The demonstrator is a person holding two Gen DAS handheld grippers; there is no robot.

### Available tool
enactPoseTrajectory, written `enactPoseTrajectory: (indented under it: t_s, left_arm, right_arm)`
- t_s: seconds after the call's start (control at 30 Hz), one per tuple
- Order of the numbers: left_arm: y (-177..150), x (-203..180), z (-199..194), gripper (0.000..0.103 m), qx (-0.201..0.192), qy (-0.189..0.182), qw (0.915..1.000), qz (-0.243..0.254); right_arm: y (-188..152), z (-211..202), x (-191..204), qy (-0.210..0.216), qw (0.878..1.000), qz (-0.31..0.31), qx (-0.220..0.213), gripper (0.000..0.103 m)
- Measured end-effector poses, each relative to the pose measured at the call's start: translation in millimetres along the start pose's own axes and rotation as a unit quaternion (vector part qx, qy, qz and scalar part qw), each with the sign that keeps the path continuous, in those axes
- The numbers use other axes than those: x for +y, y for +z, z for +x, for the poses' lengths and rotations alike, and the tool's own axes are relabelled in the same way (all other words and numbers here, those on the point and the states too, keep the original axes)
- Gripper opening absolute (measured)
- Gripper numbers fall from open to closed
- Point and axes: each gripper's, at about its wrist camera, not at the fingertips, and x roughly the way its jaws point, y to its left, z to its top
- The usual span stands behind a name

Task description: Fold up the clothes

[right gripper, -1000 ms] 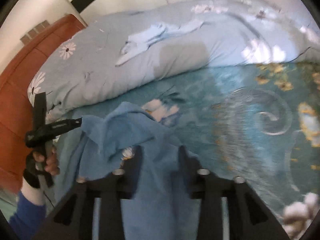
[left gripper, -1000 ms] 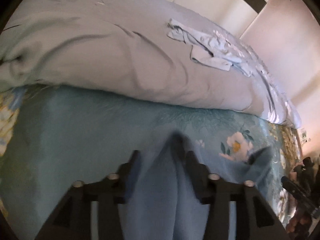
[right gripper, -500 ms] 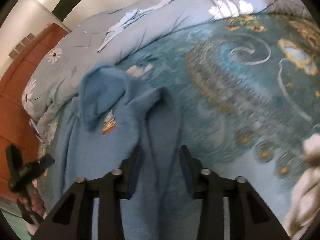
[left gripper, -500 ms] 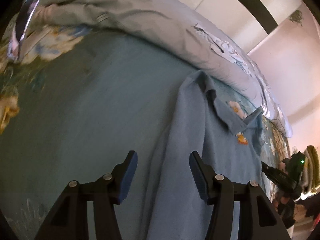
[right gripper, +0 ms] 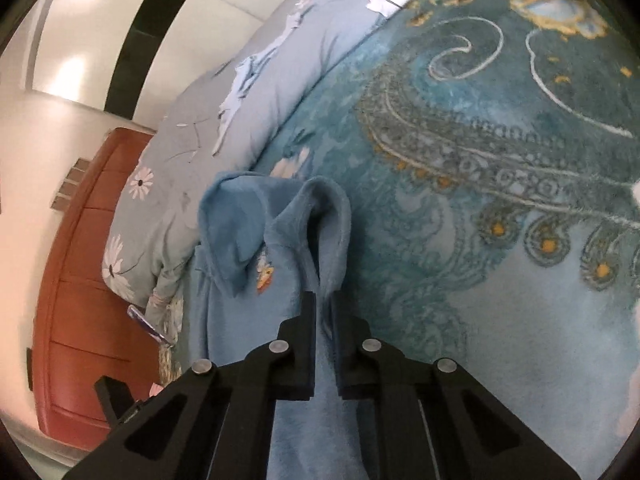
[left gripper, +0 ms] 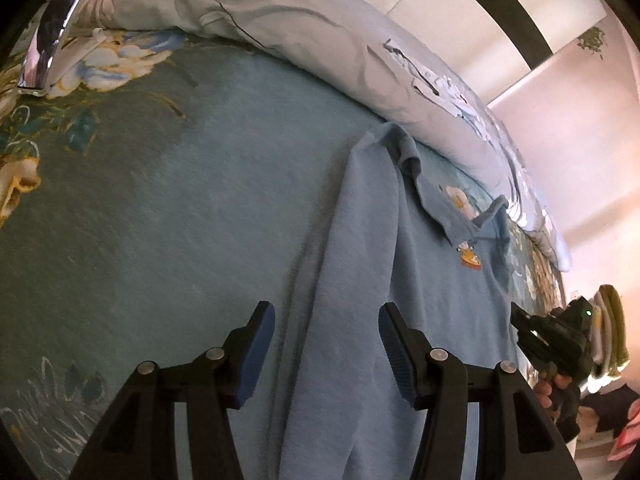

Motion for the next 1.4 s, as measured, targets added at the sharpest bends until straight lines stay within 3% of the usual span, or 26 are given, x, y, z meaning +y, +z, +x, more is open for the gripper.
enactPoseTrajectory:
  t_s: [0.1,0.27,0.47,0.6,0.7,0.8,0.87,0.9,0.97,1.03,1.07,1.17,1.3,1.4]
  left_arm:
    - [-4,0,2,0.058,0.006,0.001,1.0,0.0]
    - [-9,4,3,0.058,0.013,0.004,0.9999,0.001]
    - [-17,2,4,0.058,0.027,0.007,0.9995,0.016]
    - [-25,-4,6,0.058,0.036,0.005,0.9991,0.024]
    - [-31,-8,10,0.058,0.043,0.011,0.9982,0.039]
    - [-37,-13,9,0.056,0.037,0.021,0.9976,0.055]
    - [-40,-17,6,0.053,0.033,0.028,0.9969,0.066]
    - [-41,-18,4,0.042,0.031,0.032,0.9964,0.072]
    - [-42,-21,2,0.03,0.029,0.037,0.9956,0.081]
    - [-44,-24,-3,0.011,0.026,0.037,0.9949,0.09]
    - [-43,-24,-5,0.008,0.024,0.035,0.9945,0.096]
    - [-34,-27,-13,0.004,0.006,0.039,0.9931,0.11]
    - [-4,-20,-27,0.003,-0.035,0.079,0.9891,0.119]
    - [36,-5,-45,0.003,-0.089,0.12,0.9831,0.106]
  right_arm:
    - [1,12,-3,-0.011,1.0,0.01,0.006,0.009]
    - [4,2,-5,-0.027,0.999,0.012,-0.025,0.003]
    - [26,-35,23,-0.096,0.99,-0.068,-0.074,0.002]
    - [49,-73,52,-0.179,0.963,-0.138,-0.146,0.002]
    - [62,-89,69,-0.255,0.929,-0.181,-0.197,0.002]
    - [66,-88,76,-0.317,0.899,-0.219,-0.206,0.002]
    - [65,-79,75,-0.335,0.892,-0.236,-0.194,0.003]
    - [63,-74,73,-0.342,0.889,-0.242,-0.186,0.003]
    - [60,-67,71,-0.342,0.89,-0.247,-0.175,0.003]
    - [58,-66,68,-0.339,0.891,-0.244,-0.176,0.003]
    - [56,-67,68,-0.336,0.893,-0.242,-0.176,0.003]
    - [49,-74,69,-0.324,0.899,-0.236,-0.176,0.003]
    - [36,-88,69,-0.304,0.906,-0.234,-0.181,0.005]
    - [22,-98,67,-0.292,0.908,-0.239,-0.183,0.008]
